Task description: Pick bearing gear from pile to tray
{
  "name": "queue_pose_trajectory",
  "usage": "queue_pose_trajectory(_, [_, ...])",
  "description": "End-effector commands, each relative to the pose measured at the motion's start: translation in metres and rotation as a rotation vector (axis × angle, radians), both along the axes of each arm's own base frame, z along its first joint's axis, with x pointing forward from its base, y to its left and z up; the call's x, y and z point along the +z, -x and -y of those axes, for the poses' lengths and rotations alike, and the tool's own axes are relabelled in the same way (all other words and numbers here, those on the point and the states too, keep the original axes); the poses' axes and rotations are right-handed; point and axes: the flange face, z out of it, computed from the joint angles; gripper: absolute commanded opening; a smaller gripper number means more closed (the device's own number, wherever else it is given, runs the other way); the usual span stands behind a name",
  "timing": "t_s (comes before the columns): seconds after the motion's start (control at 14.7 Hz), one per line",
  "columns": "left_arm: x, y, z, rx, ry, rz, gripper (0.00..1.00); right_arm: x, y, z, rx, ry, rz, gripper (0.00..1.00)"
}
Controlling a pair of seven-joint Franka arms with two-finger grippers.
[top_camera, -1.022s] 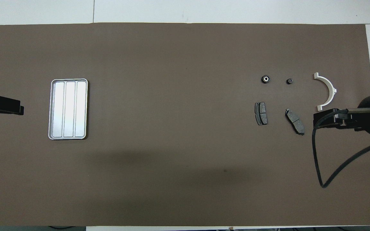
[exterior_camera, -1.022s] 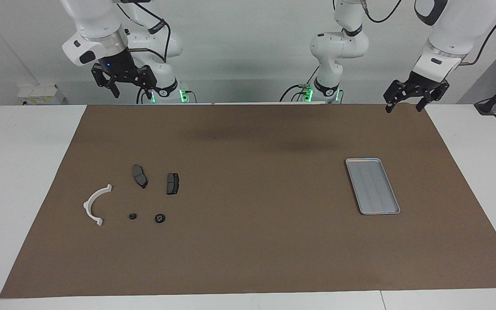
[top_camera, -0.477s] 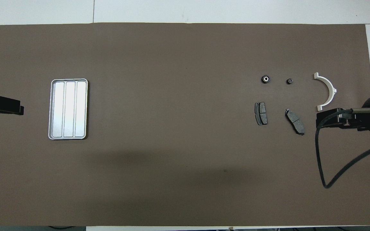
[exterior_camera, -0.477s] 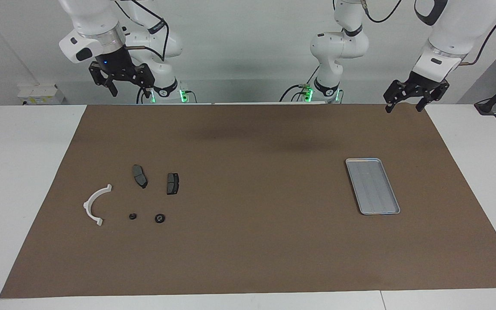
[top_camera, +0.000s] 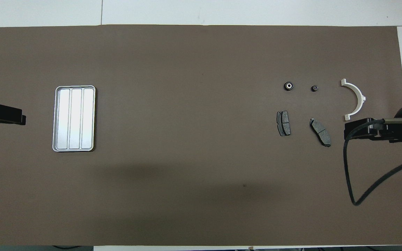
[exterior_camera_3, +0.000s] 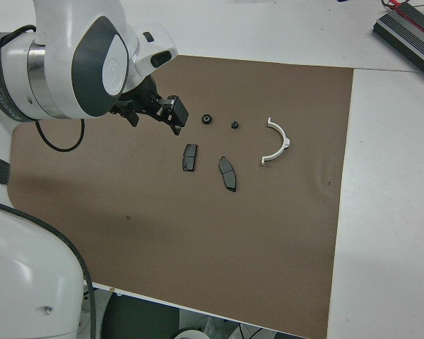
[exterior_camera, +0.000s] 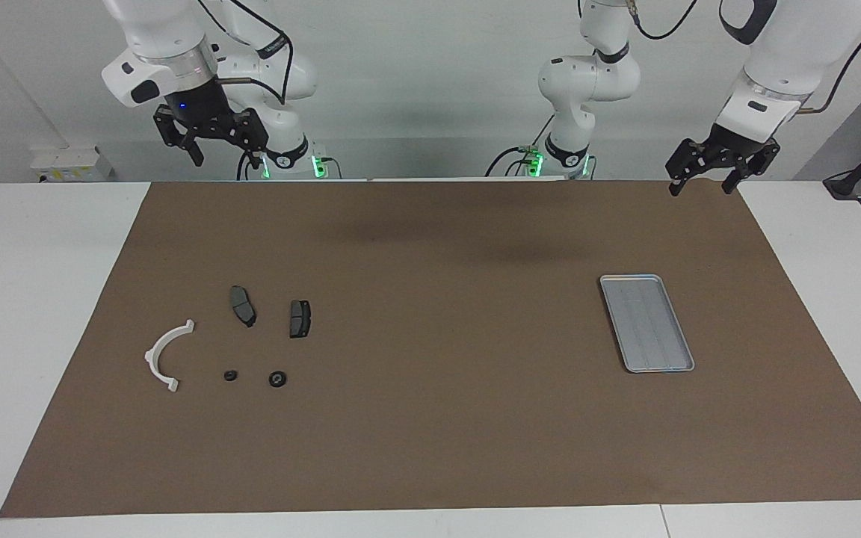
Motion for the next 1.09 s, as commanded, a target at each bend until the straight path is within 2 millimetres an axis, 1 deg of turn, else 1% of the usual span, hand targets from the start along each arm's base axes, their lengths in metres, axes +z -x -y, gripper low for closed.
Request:
queue_pose_trajectory(0.0, [0.000, 0.009, 0.000, 0.000, 0.005, 0.001, 1.00, -0.013, -0.002, 0.007, 0.008, -0.024, 0.013, 1.00])
queue_pose_trajectory(0.07, [0.000, 0.009, 0.000, 0.000, 0.005, 0.001, 1.00, -0.026, -0.006, 0.009, 0.001, -0.024, 0.016, 1.00])
queue_pose_trajectory(0.14, [0.000, 0.009, 0.000, 0.000, 0.005, 0.001, 1.00, -0.041, -0.012, 0.014, -0.009, -0.022, 0.021, 1.00])
queue_pose_trajectory(0.2, [0.000, 0.009, 0.000, 0.000, 0.005, 0.001, 1.00, -0.059, -0.020, 0.015, -0.010, -0.018, 0.024, 1.00])
queue_pose_trajectory(0.34, [0.000, 0.009, 0.000, 0.000, 0.005, 0.001, 1.00, -0.093, -0.043, 0.013, -0.017, -0.015, 0.026, 1.00])
queue_pose_trajectory(0.48, [0.000, 0.009, 0.000, 0.000, 0.005, 0.001, 1.00, -0.136, -0.071, 0.018, -0.036, 0.001, 0.026, 1.00])
queue_pose_trajectory(0.54, [0.001, 0.009, 0.000, 0.000, 0.005, 0.002, 1.00, -0.162, -0.085, 0.018, -0.075, 0.007, 0.022, 1.00])
queue_pose_trajectory(0.68, [0.000, 0.009, 0.000, 0.000, 0.005, 0.001, 1.00, -0.208, -0.108, 0.013, -0.183, 0.018, 0.021, 1.00])
queue_pose_trajectory(0.75, [0.000, 0.009, 0.000, 0.000, 0.005, -0.001, 1.00, -0.232, -0.120, 0.011, -0.217, 0.027, 0.034, 1.00])
queue_pose_trajectory(0.82, [0.000, 0.009, 0.000, 0.000, 0.005, 0.001, 1.00, -0.251, -0.130, 0.009, -0.224, 0.034, 0.047, 1.00])
queue_pose_trajectory(0.95, [0.000, 0.009, 0.000, 0.000, 0.005, -0.001, 1.00, -0.280, -0.147, 0.007, -0.247, 0.029, 0.076, 1.00])
queue_pose_trajectory(1.02, [0.000, 0.009, 0.000, 0.000, 0.005, -0.001, 1.00, -0.290, -0.153, 0.007, -0.259, 0.027, 0.079, 1.00])
